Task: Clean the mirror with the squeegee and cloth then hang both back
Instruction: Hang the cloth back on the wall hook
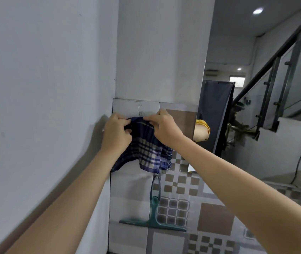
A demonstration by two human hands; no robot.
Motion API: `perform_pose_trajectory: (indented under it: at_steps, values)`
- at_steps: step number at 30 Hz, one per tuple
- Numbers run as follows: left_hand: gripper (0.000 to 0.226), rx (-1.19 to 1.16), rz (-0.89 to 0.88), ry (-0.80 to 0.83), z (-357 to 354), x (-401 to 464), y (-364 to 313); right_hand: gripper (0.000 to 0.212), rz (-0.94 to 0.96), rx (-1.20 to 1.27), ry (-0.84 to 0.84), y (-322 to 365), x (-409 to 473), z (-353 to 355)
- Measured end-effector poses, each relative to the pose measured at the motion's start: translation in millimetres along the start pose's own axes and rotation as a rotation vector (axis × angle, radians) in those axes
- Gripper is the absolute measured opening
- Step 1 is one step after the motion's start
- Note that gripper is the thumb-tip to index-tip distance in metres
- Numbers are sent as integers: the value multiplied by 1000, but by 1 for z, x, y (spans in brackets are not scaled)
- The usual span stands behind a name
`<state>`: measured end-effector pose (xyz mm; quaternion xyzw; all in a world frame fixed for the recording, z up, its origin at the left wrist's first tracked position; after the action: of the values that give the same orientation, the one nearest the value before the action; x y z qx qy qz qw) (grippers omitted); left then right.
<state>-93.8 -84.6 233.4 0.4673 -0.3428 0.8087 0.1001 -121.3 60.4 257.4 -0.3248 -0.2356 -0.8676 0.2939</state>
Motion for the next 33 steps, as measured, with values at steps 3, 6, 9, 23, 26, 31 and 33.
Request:
perform_pose_trajectory:
  at_steps: [3,6,9,23,26,31,33]
  values:
    - [37,-18,15,18,-9,-8,10,36,-6,4,-3,-4,-4,-6]
    - [39,-44,-5,25,-14,-14,10,37,-7,23,-1,-5,-8,-8]
    - [37,-36,-20,26,-14,-16,13,36,-36,92,0,-7,-13,-12]
    - [38,-179,-90,38,-5,-10,-1,31,-59,111,-54,-2,-17,-20]
    - [36,-204,-65,62,-13,-5,4,29,-21,88,-74,-1,-14,-17]
    - [34,-260,-10,107,-19,-2,9,28,-9,34,-91,-4,-10,-16]
    - [30,-281,8,127,-21,-3,12,28,-37,-45,-114,-6,-11,-18]
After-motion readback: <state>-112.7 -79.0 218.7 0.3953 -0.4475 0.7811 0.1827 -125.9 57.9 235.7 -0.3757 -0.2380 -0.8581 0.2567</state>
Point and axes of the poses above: each hand's wrist, its own x-axis towards the middle knuckle, its own z-axis out of the back of the hand, y = z × x, the point moved 7 cm from there along x, towards the middle knuckle, and after that the axes turned 2 degrees about -z, right-handed, at the moved point
